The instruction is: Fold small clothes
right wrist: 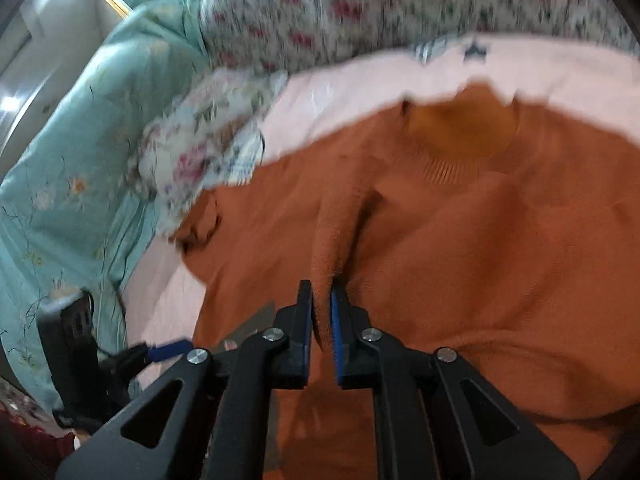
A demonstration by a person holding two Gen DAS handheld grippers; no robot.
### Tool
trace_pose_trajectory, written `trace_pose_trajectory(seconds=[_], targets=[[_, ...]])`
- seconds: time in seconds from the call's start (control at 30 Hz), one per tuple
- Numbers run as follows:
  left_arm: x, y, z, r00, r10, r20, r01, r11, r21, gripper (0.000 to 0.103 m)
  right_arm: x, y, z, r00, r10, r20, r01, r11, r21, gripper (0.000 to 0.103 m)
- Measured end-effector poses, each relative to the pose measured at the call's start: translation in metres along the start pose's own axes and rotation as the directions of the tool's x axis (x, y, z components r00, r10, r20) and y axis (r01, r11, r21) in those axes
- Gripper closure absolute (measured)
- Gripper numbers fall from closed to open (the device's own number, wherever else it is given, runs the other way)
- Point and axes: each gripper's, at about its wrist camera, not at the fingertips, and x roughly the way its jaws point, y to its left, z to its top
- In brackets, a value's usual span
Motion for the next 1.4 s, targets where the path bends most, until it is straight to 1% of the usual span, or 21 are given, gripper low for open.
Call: trace_pose_trajectory(seconds=[0.03, 0.17, 0.37, 0.47, 0.5, 0.53, 0.57, 0.6, 0.67, 0.73, 0.8, 0.87, 0.97, 1.03, 1.07, 1.13, 1.17, 1.2, 1.23, 1.3, 1.4], targets=[[0.004, -0.001, 0.003, 1.000, -0.018, -0.010, 0.018, 1.000, -0.002, 0.007, 0.000, -0.003, -0.006, 1.000, 0.002, -0.006, -0.001, 1.000, 0.015, 0.079], [0.029, -0.012, 0.023, 0.996, -0.076, -0.039, 0.077, 0.997, 0.006, 0.007, -0.020, -0.012, -0.022, 1.000, 0.005, 0.014, -0.006, 0.999, 0.054, 0.077], [0.092, -0.028, 0.080, 0.989, -0.122, -0.085, 0.122, 0.992, 0.000, 0.007, -0.072, -0.019, -0.043, 0.993, -0.075, 0.091, 0.068, 0.994, 0.082, 0.075], [0.107, -0.035, 0.105, 0.984, -0.165, -0.061, 0.166, 0.986, 0.007, 0.011, -0.096, -0.024, -0.052, 0.986, -0.090, 0.143, 0.073, 0.990, 0.119, 0.071], [0.111, -0.038, 0.111, 0.982, -0.179, -0.052, 0.181, 0.983, 0.019, 0.029, -0.106, -0.026, -0.057, 0.981, -0.098, 0.169, 0.075, 0.988, 0.138, 0.070], [0.116, -0.041, 0.115, 0.981, -0.185, -0.055, 0.187, 0.982, 0.030, 0.059, -0.113, -0.027, -0.059, 0.976, -0.106, 0.188, 0.077, 0.985, 0.153, 0.070], [0.121, -0.042, 0.118, 0.981, -0.181, -0.066, 0.184, 0.982, 0.036, 0.075, -0.116, -0.028, -0.061, 0.974, -0.112, 0.199, 0.081, 0.984, 0.162, 0.070], [0.123, -0.043, 0.119, 0.983, -0.172, -0.066, 0.175, 0.984, 0.041, 0.098, -0.121, -0.029, -0.063, 0.969, -0.123, 0.216, 0.086, 0.981, 0.175, 0.069], [0.113, -0.044, 0.117, 0.981, -0.189, -0.038, 0.191, 0.980, 0.052, 0.098, -0.127, -0.031, -0.063, 0.963, -0.135, 0.234, 0.092, 0.978, 0.187, 0.069], [0.079, -0.040, 0.109, 0.984, -0.166, 0.068, 0.161, 0.984, 0.075, 0.098, -0.135, -0.033, -0.064, 0.958, -0.145, 0.248, 0.097, 0.976, 0.197, 0.069], [0.042, -0.024, 0.099, 0.972, -0.164, 0.168, 0.155, 0.986, 0.067, 0.098, -0.143, -0.035, -0.065, 0.951, -0.150, 0.271, 0.094, 0.974, 0.206, 0.069], [0.023, 0.000, 0.086, 0.967, -0.145, 0.212, 0.140, 0.989, 0.037, 0.097, -0.152, -0.037, -0.068, 0.941, -0.170, 0.294, 0.108, 0.970, 0.216, 0.069], [0.037, 0.021, 0.076, 0.978, -0.186, 0.096, 0.184, 0.982, 0.030, 0.085, -0.157, -0.050, -0.072, 0.936, -0.191, 0.296, 0.118, 0.962, 0.247, 0.069], [0.051, 0.024, 0.075, 0.980, -0.196, 0.017, 0.196, 0.980, 0.022, 0.071, -0.158, -0.057, -0.075, 0.935, -0.204, 0.290, 0.124, 0.954, 0.272, 0.069], [0.057, 0.023, 0.076, 0.981, -0.196, -0.003, 0.196, 0.980, 0.024, 0.071, -0.158, -0.058, -0.075, 0.934, -0.208, 0.291, 0.125, 0.952, 0.279, 0.069], [0.067, 0.020, 0.078, 0.982, -0.190, -0.016, 0.191, 0.981, 0.039, 0.072, -0.161, -0.059, -0.075, 0.929, -0.220, 0.297, 0.135, 0.950, 0.283, 0.069], [0.070, 0.015, 0.080, 0.983, -0.181, -0.014, 0.181, 0.982, 0.059, 0.076, -0.162, -0.059, -0.075, 0.927, -0.229, 0.297, 0.144, 0.948, 0.283, 0.069], [0.068, 0.013, 0.080, 0.988, -0.153, -0.006, 0.153, 0.985, 0.078, 0.101, -0.164, -0.060, -0.075, 0.924, -0.248, 0.293, 0.164, 0.945, 0.283, 0.069], [0.059, 0.008, 0.080, 0.991, -0.131, 0.030, 0.127, 0.986, 0.104, 0.097, -0.167, -0.062, -0.074, 0.920, -0.269, 0.286, 0.187, 0.940, 0.284, 0.069], [0.035, 0.004, 0.077, 0.979, -0.153, 0.134, 0.134, 0.981, 0.137, 0.097, -0.173, -0.065, -0.072, 0.906, -0.316, 0.281, 0.238, 0.930, 0.279, 0.069], [0.044, 0.004, 0.078, 0.986, -0.135, 0.098, 0.119, 0.981, 0.156, 0.097, -0.177, -0.078, -0.060, 0.873, -0.409, 0.264, 0.341, 0.901, 0.267, 0.059]])
